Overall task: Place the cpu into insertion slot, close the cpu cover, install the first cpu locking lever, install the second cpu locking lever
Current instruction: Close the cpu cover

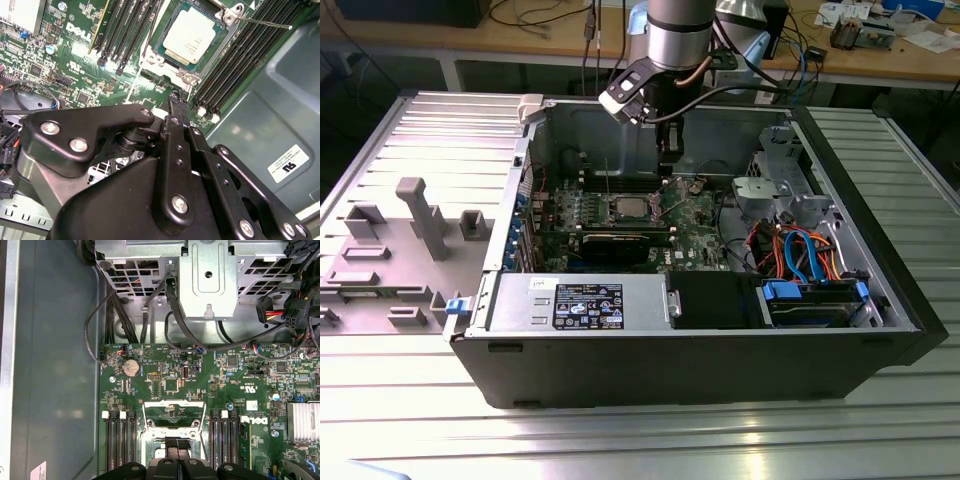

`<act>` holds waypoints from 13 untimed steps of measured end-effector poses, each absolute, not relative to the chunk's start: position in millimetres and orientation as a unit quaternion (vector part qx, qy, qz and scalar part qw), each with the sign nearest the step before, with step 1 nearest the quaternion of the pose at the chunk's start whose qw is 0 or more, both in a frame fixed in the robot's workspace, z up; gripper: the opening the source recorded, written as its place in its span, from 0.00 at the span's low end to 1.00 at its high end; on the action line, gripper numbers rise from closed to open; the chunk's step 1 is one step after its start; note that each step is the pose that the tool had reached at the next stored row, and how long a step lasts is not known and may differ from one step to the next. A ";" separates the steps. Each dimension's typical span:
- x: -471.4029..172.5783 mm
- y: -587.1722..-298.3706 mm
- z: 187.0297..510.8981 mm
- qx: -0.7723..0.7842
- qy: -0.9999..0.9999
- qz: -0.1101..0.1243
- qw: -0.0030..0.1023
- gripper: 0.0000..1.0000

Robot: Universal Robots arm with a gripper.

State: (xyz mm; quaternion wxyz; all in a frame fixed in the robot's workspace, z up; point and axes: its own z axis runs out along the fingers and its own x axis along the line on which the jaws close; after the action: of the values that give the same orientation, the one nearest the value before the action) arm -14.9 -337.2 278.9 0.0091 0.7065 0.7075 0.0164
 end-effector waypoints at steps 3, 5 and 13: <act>-14.9 -337.2 278.9 0.706 0.707 0.016 0.009 0.11; -14.9 -337.2 278.9 0.706 0.707 0.016 0.009 0.11; 5.5 -337.0 270.8 0.707 0.707 0.016 0.008 0.11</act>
State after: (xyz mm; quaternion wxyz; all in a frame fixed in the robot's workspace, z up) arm 5.5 -337.0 270.8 0.0085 0.7065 0.7075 0.0158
